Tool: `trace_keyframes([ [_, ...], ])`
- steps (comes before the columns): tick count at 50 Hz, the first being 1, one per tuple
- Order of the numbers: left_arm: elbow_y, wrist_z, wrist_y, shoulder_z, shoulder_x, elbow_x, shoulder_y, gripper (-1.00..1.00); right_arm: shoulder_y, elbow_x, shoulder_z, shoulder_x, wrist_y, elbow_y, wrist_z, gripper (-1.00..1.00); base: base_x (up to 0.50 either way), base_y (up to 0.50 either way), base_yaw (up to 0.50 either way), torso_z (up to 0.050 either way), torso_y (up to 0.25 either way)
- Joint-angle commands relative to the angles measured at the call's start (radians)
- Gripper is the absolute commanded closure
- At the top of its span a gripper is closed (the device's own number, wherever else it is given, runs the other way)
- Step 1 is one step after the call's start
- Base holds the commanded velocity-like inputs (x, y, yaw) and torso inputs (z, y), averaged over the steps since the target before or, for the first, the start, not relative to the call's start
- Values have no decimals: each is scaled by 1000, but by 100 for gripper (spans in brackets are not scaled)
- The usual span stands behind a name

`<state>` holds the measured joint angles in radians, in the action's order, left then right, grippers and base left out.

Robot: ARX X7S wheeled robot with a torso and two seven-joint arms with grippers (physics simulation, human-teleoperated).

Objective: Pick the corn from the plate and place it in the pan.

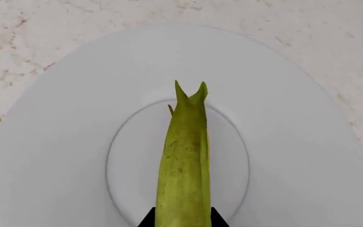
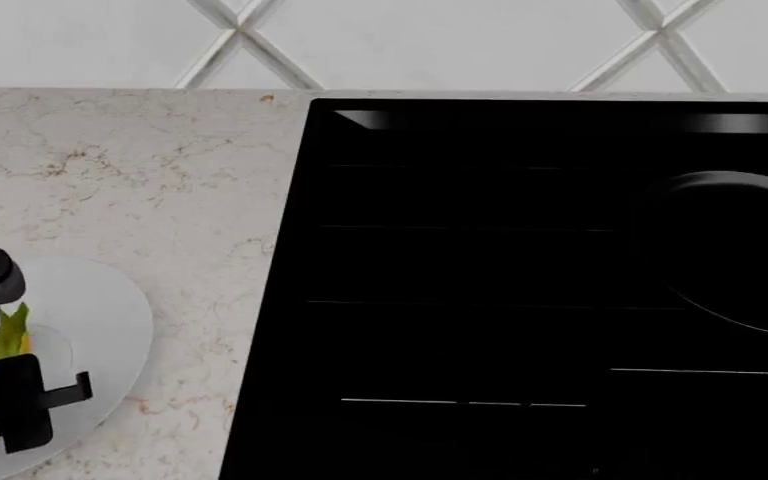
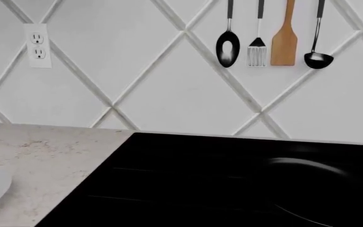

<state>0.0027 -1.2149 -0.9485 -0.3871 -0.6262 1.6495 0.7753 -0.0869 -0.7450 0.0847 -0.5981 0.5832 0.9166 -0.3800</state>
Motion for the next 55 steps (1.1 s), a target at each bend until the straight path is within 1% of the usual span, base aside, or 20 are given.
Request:
trace_keyframes([
  [1, 13, -13, 4, -2, -5, 22, 3, 100, -7, -1, -2, -1, -6, 0, -4, -100, 0, 0, 0, 0, 0],
  [4, 56, -40, 4, 22, -19, 57, 29, 100, -5, -2, -4, -2, -6, 1, -6, -100, 0, 0, 0, 0, 0],
  [6, 128, -84, -2, 44, -36, 109, 52, 100, -3, -1, -6, -2, -5, 1, -8, -100, 0, 0, 0, 0, 0],
  [7, 189, -137, -3, 62, -49, 174, 69, 100, 0, -1, -8, -2, -5, 0, -8, -100, 0, 0, 0, 0, 0],
  [8, 210, -154, -3, 66, -52, 192, 74, 100, 0, -2, -8, -2, -6, 0, -8, -100, 0, 0, 0, 0, 0],
  [9, 263, -195, -3, 74, -61, 242, 91, 100, 5, 2, -13, 0, -7, -4, -7, -100, 0, 0, 0, 0, 0],
  [11, 313, -239, -3, 80, -75, 287, 110, 100, 16, 3, -20, 0, -6, -7, -5, -100, 0, 0, 0, 0, 0],
  [13, 325, -250, 1, 84, -83, 302, 115, 100, 23, 6, -26, 2, -7, -13, -3, -100, 0, 0, 0, 0, 0],
  [16, 333, -250, 3, 84, -88, 300, 115, 100, 40, 13, -40, 6, -8, -25, 1, -100, 0, 0, 0, 0, 0],
  [26, 396, -302, 22, 75, -99, 368, 152, 100, 81, 18, -59, 11, -15, -56, 16, -100, 0, 0, 0, 0, 0],
  [36, 392, -254, 28, 68, -101, 338, 136, 100, 73, -8, -36, 17, -47, -47, 26, -100, 0, 0, 0, 0, 0],
  [40, 378, -228, 23, 66, -106, 326, 133, 100, 90, -10, -50, 24, -40, -48, 18, -100, 1, -500, 0, 0, 0],
  [44, 364, -216, 17, 61, -109, 322, 145, 100, 125, -41, -44, 9, -5, -16, -12, -100, 0, -500, 0, 0, 0],
  [48, 355, -204, 12, 59, -114, 316, 154, 100, 205, -113, -7, -43, 55, 45, -66, -100, 0, -500, 0, 0, 0],
  [50, 348, -201, 9, 54, -112, 313, 163, 100, 299, -226, 46, -90, 95, 71, -123, -100, 0, -400, 0, 0, 0],
  [51, 344, -198, 5, 51, -110, 312, 173, 100, 380, -310, 73, -134, 120, 86, -170, -100, 0, 0, 0, 0, 0],
  [52, 341, -196, 5, 49, -109, 310, 175, 100, 408, -336, 78, -147, 128, 87, -186, -100, 0, 0, 0, 0, 0],
  [55, 317, -176, -6, 40, -104, 289, 194, 100, 581, -454, 105, -232, 165, 73, -262, -100, 0, 0, 0, 0, 0],
])
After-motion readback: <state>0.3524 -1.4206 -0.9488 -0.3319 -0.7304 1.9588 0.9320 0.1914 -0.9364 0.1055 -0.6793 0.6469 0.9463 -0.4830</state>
